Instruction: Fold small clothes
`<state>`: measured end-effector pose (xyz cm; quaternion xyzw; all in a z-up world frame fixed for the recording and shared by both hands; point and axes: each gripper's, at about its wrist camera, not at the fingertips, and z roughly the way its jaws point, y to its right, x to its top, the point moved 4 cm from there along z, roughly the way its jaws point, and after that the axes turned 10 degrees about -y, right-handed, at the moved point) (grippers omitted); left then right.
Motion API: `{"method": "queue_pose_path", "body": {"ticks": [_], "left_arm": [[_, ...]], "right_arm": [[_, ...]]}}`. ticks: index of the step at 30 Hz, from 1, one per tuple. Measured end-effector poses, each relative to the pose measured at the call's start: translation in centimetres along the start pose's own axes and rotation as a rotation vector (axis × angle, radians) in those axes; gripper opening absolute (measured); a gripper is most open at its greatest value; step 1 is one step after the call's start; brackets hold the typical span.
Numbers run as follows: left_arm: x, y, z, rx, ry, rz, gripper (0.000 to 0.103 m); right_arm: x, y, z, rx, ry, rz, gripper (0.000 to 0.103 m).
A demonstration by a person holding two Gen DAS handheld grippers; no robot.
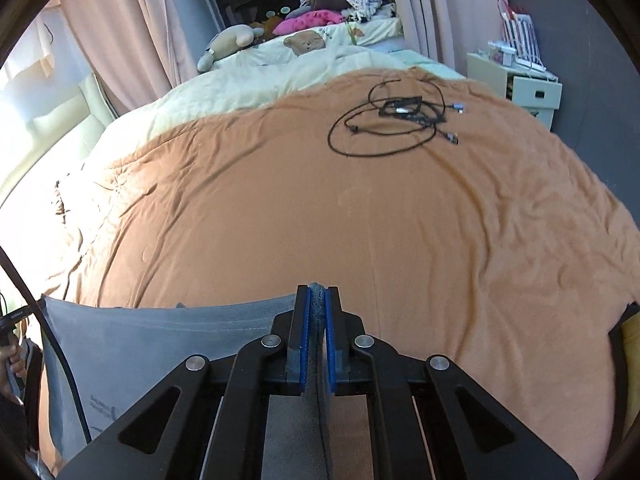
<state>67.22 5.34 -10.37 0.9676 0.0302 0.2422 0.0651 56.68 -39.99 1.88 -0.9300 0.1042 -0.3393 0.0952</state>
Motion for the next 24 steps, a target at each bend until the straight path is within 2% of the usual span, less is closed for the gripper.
{"method": "queue_pose_path", "body": {"ticks": [9,14,17,18,19,21,22,24], "left_arm": [[1.0,-0.5,4.9,0.070,-0.046,0.003,0.007],[0.7,-0.3,9.0,0.098,-0.128,0.015,0.008],[0.3,0.3,9.6,0.125,-0.143,0.038,0.016],[0.1,0.4,9.4,0.134,-0.137,0.046,0.024],[0.0,0.6,9.0,0.133,-0.129,0.050,0.035],[-0.2,0.8,7.9,0.117,-0.105,0.046,0.046],[-0.3,1.0,7.2,0.110,-0.091,0.046,0.046],[-0.7,1.4,5.9,0.097,-0.080,0.053,0.046]], "right_arm": [[2.2,-0.2,5.1,-0.051,-0.054,0.012,0.003],[3.1,-0.6,8.8,-0.069,-0.102,-0.001,0.004],[3.3,-0.7,10.4,-0.095,-0.155,0.005,0.006],[3.3,-0.9,10.4,-0.119,-0.154,-0.010,0.008],[3.4,-1.1,10.2,-0.132,-0.150,-0.024,0.015],[3.3,-1.6,9.6,-0.132,-0.143,-0.042,0.059],[3.3,-1.8,9.1,-0.129,-0.131,-0.044,0.064],[3.0,-2.4,7.7,-0.129,-0.105,-0.063,0.064]]}}
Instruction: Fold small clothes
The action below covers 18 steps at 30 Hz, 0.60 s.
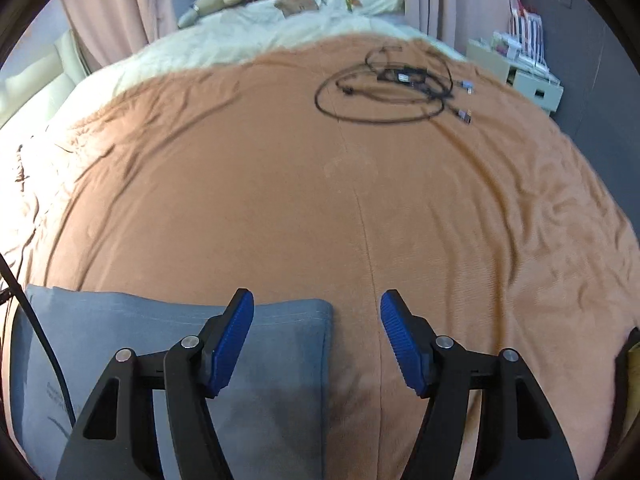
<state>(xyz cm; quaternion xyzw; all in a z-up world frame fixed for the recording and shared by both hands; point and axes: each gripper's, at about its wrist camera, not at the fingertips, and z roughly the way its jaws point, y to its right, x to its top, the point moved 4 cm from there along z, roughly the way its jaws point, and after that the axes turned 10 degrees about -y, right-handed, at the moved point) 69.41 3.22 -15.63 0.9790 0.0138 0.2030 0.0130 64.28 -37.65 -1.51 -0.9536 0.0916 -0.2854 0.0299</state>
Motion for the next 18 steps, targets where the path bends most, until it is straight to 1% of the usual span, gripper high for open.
{"method": "queue_pose_path", "body": {"ticks": [3,6,10,15,18], "left_arm": [[-1.3,0.7,-1.8,-0.028,0.008,0.013,0.046],[-3.4,1.6,-3.2,-0.062,0.006,0.042,0.046],[-6.3,2.9,-4.0,-0.099,-0.011,0.075,0.046],[-10.8,4.2,-4.1,-0.108,-0.054,0.103,0.046],[-13.7,5.0,-4.4,-0.086,-0.070,0.147,0.046]], "right_arm": [[-1.0,-1.0,-1.6,0.009,0.003,-0.032,0.064],[-3.0,-2.5,-3.9,0.017,0.022,-0.087,0.064],[-6.1,-4.0,-4.9,0.056,-0.012,-0.139,0.064],[-10.7,-5.0,-5.0,0.075,-0.080,-0.184,0.064],[-13.1,-5.1,-5.5,0.087,-0.107,-0.193,0.064]]}}
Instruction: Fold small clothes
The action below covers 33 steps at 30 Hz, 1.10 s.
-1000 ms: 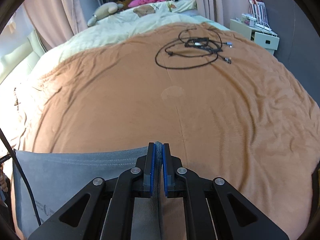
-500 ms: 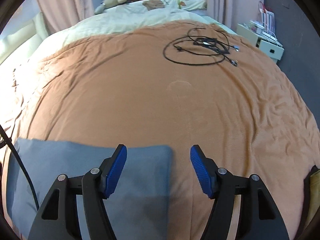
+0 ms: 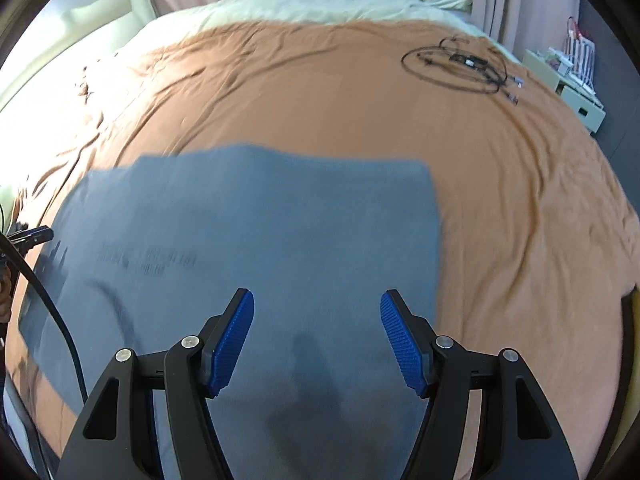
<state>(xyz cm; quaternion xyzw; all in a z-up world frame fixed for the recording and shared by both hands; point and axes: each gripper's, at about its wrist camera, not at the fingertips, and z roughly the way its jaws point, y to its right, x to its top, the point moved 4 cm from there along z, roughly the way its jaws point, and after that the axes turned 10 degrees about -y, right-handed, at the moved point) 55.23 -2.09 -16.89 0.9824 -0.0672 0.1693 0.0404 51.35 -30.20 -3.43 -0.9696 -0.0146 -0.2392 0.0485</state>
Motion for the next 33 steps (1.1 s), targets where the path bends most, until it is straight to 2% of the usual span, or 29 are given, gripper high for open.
{"method": "queue_pose_path", "body": {"ticks": [7,15,21,28,33], "left_arm": [[-5.8,2.7,-0.8,0.027,-0.023,0.054,0.046],[-10.2,5.0,-1.1,0.032,-0.029,0.068,0.049],[-12.4,4.2,-0.8,0.053,-0.045,0.041,0.051],[-14.7,3.2,-2.2,0.056,-0.056,0.026,0.051],[-15.6,1.2,-4.0,0.026,-0.031,-0.039,0.051]], "right_arm": [[-4.2,-2.2,-1.4,-0.024,-0.013,-0.018,0.064],[-9.1,-5.3,-2.8,0.002,-0.021,-0.056,0.064],[-12.3,-5.2,-2.1,-0.061,-0.073,-0.058,0.064],[-14.7,-4.2,-3.7,-0.075,-0.108,-0.009,0.064],[-14.0,-6.9,-6.2,-0.041,-0.052,-0.034,0.064]]}}
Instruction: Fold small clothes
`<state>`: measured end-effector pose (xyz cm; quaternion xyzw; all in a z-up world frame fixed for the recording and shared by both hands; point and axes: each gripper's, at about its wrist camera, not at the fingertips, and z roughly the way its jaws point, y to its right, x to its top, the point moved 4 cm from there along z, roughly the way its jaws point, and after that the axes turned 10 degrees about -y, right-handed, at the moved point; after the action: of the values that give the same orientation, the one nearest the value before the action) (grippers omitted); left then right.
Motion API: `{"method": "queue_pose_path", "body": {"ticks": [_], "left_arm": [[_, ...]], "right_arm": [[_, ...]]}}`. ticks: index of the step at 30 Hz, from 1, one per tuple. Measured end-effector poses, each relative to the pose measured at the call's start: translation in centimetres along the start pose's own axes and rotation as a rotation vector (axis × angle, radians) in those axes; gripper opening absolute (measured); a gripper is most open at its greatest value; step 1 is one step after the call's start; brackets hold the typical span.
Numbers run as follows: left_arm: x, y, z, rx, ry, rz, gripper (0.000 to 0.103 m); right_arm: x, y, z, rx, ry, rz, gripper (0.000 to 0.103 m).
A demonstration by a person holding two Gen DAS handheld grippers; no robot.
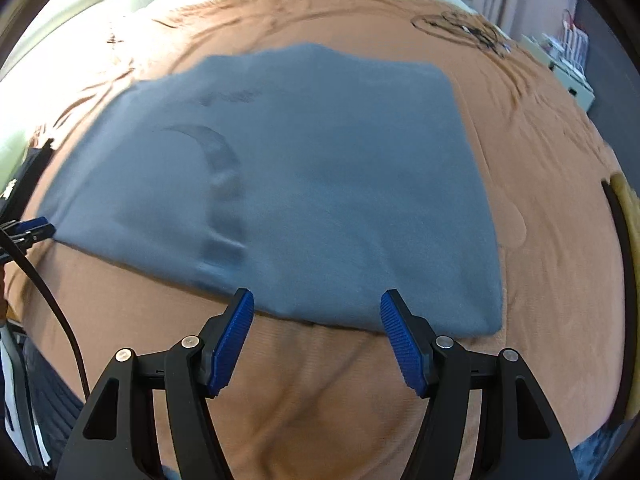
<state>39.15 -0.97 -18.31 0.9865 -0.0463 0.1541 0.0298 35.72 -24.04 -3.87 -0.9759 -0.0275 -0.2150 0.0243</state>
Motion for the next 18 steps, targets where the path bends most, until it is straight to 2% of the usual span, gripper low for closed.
{"method": "queue_pose_path", "body": {"ticks": [2,4,9,12,15,18], "left_arm": [[-0.2,-1.0,-0.8,-0.015,0.020,-0.031,0.051],[-0.6,-2.1,-1.3,-0.033,0.036,-0.067,0.051],[-1.1,-5.0,-1.6,-0.104,0.052,-0.180,0.051],[-1.5,-6.6,-1.3,-0.182,0.046,-0.255,0.051],[-1.8,-7.6,-0.6,-0.266,0.031,-0.318,0.051],[-1.9,-8.1,0.1,-0.317,0.014,-0.359,0.051]], "right_arm": [[-0.2,-1.1,-0.7,0.019,0.014,-0.016,0.064],[0.4,-2.8,-1.0,0.051,0.022,-0.034,0.060],[1.8,-6.3,-0.2,0.134,0.008,-0.029,0.035],[2.6,-7.4,0.6,0.172,0.005,-0.004,0.023],[3.2,-8.2,1.5,0.209,-0.003,0.013,0.016],[3.4,-8.8,2.5,0.215,-0.015,0.008,0.011]]}}
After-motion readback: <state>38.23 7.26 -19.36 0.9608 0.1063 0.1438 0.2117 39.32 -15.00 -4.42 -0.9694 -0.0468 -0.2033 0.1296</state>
